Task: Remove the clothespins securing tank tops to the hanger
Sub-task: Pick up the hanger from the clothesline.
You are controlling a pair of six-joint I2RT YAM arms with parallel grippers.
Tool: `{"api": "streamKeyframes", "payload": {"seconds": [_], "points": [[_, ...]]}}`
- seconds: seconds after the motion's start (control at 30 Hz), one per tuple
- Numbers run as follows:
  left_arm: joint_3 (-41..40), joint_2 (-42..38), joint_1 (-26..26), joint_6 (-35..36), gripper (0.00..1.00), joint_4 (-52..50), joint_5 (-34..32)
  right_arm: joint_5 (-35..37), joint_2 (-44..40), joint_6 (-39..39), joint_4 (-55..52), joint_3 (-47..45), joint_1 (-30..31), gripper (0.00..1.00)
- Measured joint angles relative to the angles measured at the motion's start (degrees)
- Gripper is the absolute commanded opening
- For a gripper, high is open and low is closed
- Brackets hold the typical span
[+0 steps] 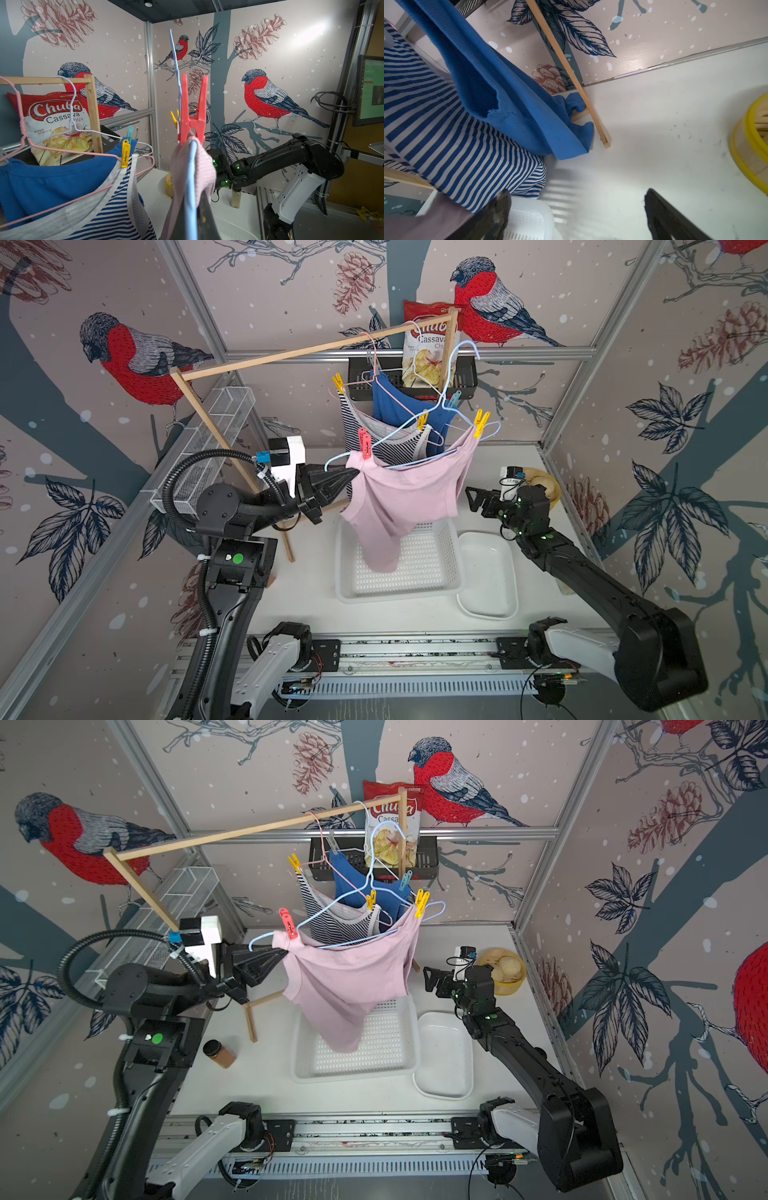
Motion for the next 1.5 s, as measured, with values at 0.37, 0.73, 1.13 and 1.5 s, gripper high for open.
{"api": "streamKeyframes", "payload": {"seconds": [0.37, 0.73, 1.13, 1.5], "points": [[-18.3, -6.6, 0.0, -11.6, 0.0, 15.3, 0.0, -4.0, 5.0, 0.0, 4.9, -0.1, 14.1, 1.0], [-15.9, -8.4, 0.0, -11.1, 0.0, 16.0, -4.2, -12.9, 6.2, 6.2, 19.4, -3.0, 28.8, 1.0], [-16.0, -10.5, 0.0, -4.9, 0.0, 9.0, -7.4, -12.9, -0.9, 6.4, 12.8, -7.3, 20.2, 1.0], [-17.0, -6.6, 0.0, -1.9, 0.0, 7.5, -2.5, -22.5, -19.4, 6.2, 4.6, -9.2, -6.2, 1.0]]}}
